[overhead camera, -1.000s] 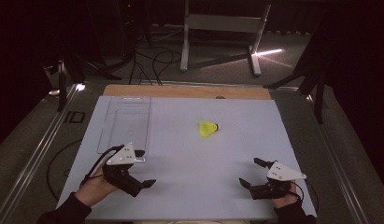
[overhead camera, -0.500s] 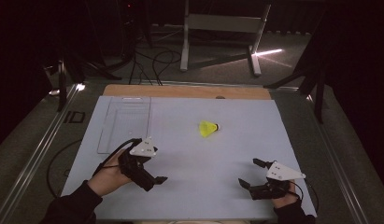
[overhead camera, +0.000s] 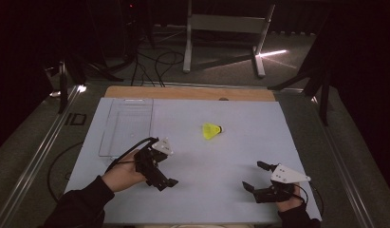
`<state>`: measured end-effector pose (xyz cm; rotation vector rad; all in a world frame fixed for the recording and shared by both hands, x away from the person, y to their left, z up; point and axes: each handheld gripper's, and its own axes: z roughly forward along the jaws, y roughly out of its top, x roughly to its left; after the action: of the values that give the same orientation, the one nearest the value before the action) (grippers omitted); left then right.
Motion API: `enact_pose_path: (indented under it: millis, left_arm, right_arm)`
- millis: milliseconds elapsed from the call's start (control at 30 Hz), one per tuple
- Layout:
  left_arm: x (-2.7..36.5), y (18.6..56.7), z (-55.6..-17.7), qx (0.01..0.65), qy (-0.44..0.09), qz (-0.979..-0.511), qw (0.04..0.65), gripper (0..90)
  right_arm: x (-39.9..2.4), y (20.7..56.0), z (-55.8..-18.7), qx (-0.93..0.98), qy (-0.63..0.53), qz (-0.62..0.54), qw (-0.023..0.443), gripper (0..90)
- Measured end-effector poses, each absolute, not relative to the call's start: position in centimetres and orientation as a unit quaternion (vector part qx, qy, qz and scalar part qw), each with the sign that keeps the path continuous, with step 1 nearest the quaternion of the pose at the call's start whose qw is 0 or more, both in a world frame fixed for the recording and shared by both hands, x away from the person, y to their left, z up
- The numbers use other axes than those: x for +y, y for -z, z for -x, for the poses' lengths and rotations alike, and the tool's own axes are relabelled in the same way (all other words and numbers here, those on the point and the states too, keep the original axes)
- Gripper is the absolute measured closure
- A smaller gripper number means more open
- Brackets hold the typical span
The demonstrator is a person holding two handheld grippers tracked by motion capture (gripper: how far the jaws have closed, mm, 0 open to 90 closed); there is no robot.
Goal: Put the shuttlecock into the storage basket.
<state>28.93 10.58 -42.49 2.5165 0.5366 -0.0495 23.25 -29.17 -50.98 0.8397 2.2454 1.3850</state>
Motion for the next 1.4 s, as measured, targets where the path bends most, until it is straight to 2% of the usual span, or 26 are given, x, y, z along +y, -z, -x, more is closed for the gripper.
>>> enact_pose_path:
  millis: [167, 433, 700, 900, 1067, 1400]
  left_arm:
    - [8.8, 42.8, -29.4, 0.202, 0.028, -0.947, 0.248, 0.3]
    - [6.6, 43.2, -30.1, 0.182, 0.033, -0.954, 0.235, 0.3]
    - [4.9, 43.2, -31.6, 0.198, 0.038, -0.945, 0.257, 0.3]
    - [4.1, 43.3, -32.6, 0.212, 0.030, -0.942, 0.259, 0.4]
    - [3.3, 43.4, -33.6, 0.230, 0.048, -0.937, 0.258, 0.3]
    - [1.4, 44.0, -35.6, 0.256, 0.047, -0.929, 0.262, 0.4]
  right_arm:
    - [-29.2, 51.0, -23.3, 0.798, -0.490, -0.300, 0.184, 7.9]
    - [-29.2, 51.0, -23.3, 0.799, -0.489, -0.299, 0.184, 7.9]
    - [-29.1, 51.1, -23.3, 0.799, -0.489, -0.300, 0.180, 7.9]
    - [-29.2, 51.1, -23.4, 0.800, -0.488, -0.300, 0.179, 7.9]
    - [-29.1, 51.1, -23.4, 0.800, -0.488, -0.300, 0.177, 7.9]
    - [-29.2, 51.2, -23.4, 0.801, -0.488, -0.299, 0.176, 7.9]
